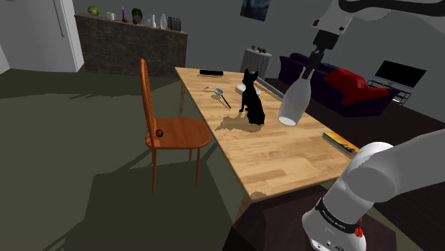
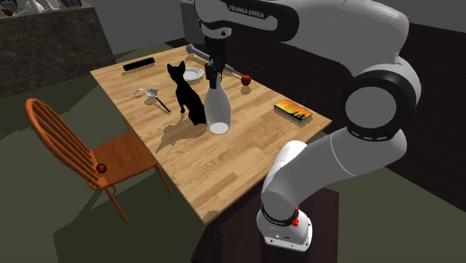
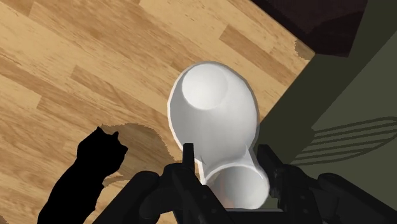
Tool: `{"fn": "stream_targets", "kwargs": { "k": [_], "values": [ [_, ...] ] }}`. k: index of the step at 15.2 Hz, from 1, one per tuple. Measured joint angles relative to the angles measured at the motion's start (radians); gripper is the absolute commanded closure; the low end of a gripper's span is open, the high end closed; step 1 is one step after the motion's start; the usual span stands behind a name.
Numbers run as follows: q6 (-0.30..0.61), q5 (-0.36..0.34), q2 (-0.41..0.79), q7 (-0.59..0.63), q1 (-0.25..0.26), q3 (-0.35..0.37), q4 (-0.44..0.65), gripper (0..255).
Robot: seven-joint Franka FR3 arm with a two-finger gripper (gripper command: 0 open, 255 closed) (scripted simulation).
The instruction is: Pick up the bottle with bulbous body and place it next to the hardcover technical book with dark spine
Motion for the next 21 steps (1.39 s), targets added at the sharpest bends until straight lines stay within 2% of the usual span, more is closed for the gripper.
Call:
{"fn": "stream_targets", "kwargs": {
  "k": [21],
  "values": [
    [-0.266, 0.034, 0.136, -0.014, 0.024, 0.004, 0.399, 255]
  ]
}}
